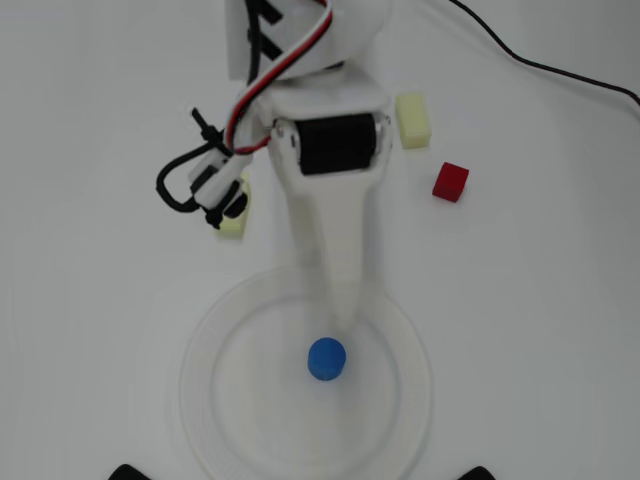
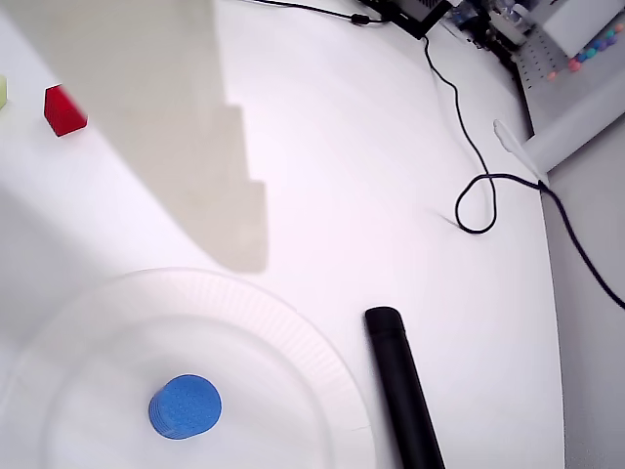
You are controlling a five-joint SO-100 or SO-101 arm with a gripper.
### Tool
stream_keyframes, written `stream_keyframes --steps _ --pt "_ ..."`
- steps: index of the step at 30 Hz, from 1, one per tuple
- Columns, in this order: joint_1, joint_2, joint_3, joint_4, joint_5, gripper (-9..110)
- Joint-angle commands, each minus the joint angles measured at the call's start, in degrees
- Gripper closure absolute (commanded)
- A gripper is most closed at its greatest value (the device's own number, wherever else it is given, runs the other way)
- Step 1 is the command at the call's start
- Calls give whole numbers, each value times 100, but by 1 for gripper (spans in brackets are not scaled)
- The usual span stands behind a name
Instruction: Grasp a blue block and put it in the dish.
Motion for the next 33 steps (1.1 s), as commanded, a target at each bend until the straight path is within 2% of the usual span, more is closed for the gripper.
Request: stream_keyframes --steps 1,8,15,27,33 --pt "70 1037 677 606 97 67" --pt "-35 3067 3604 580 -97 68" --pt "88 4597 5555 378 -141 67" --pt "-88 8130 10960 -1793 -123 67" --pt "-220 9765 13386 -2839 237 66"
